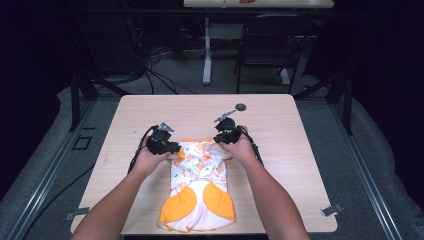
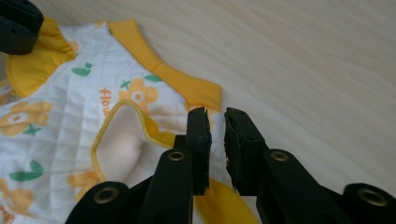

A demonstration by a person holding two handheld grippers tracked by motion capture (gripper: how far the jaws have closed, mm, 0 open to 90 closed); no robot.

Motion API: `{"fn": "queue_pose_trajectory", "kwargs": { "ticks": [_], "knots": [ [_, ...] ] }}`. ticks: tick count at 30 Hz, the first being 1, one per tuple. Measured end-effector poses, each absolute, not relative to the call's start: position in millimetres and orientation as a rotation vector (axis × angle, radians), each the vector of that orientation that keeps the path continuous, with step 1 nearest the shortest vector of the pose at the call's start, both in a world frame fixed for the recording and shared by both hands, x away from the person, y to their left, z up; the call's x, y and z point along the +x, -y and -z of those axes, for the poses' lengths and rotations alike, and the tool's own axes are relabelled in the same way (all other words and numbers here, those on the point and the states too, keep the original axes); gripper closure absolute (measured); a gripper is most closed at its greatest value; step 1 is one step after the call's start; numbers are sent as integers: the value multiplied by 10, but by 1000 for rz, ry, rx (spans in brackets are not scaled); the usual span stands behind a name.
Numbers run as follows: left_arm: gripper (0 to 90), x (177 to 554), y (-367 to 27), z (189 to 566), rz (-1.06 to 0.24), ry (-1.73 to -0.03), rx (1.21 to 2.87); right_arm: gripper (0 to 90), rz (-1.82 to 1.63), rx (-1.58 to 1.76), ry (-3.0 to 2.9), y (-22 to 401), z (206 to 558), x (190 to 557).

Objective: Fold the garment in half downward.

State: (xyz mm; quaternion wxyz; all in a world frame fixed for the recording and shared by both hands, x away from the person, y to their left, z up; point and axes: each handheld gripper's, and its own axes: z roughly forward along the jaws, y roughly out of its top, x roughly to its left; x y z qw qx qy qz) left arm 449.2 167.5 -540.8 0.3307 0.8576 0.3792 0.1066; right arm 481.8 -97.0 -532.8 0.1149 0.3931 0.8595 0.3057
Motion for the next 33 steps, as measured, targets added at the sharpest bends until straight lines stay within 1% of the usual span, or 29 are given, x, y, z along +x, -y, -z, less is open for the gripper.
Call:
{"fn": "queue_pose_trajectory", "kwargs": {
  "ticks": [7, 13, 18, 29, 33],
  "knots": [
    [769, 4472, -1648, 5537, -262, -1009, 2261, 823, -868, 1109, -2611, 897, 5396, 4722],
    [770, 4467, -1610, 5560, -265, -1011, 2277, 825, -825, 1059, -2670, 828, 5506, 4653],
    [768, 4471, -1594, 5577, -260, -1009, 2291, 824, -835, 1067, -2667, 850, 5606, 4625],
    [762, 4457, -1568, 5643, -266, -1003, 2299, 828, -807, 1054, -2679, 861, 5575, 4657],
    [762, 4453, -1563, 5648, -270, -1009, 2296, 825, -828, 1103, -2635, 894, 5531, 4691]
  ]
}}
